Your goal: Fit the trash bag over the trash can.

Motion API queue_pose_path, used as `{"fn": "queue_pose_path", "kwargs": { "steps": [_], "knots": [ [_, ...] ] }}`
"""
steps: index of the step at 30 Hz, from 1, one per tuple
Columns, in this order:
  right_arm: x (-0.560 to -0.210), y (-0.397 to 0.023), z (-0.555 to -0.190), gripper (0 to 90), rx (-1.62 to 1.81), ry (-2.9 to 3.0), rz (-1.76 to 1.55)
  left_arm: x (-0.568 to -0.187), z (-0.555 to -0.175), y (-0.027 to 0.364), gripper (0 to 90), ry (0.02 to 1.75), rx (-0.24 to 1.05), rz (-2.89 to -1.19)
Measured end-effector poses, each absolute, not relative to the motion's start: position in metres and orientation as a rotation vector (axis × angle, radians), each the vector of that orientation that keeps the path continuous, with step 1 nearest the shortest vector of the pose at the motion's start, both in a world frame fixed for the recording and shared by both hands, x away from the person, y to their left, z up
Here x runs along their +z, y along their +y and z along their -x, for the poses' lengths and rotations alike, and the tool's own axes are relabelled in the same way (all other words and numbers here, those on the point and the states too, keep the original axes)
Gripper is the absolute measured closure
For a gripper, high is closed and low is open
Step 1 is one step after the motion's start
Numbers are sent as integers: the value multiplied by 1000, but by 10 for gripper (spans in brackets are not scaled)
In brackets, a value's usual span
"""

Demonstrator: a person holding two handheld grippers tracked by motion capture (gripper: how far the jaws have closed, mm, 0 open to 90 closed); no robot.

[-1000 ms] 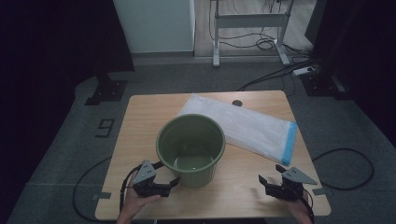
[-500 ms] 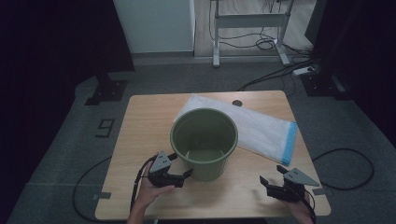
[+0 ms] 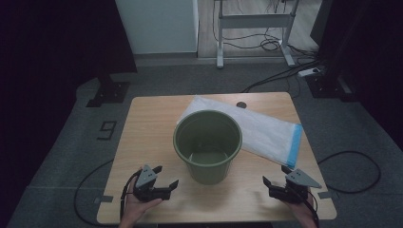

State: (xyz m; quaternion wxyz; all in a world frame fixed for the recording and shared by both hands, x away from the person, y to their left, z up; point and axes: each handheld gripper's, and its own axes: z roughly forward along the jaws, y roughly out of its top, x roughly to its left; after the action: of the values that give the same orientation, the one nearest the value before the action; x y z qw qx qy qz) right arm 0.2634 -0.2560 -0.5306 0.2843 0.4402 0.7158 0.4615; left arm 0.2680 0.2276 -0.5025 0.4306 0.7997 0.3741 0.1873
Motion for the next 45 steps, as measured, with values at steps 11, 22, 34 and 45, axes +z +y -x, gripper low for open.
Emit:
{"fn": "queue_pose_path", "kwargs": {
  "steps": [11,22,34,45],
  "knots": [
    [-525,-239,-319,161,1138,1968,-1243,-516,-271,249,142,1005,471,-1981],
    [-532,-220,-377,193,1034,2047,-1289,-519,-272,259,142,1029,457,-1965],
    [-548,-214,-391,397,932,2076,-1321,-523,-269,258,142,1050,451,-1965],
    [-550,-216,-390,580,915,2080,-1329,-525,-268,263,144,1070,454,-1952]
  ]
}}
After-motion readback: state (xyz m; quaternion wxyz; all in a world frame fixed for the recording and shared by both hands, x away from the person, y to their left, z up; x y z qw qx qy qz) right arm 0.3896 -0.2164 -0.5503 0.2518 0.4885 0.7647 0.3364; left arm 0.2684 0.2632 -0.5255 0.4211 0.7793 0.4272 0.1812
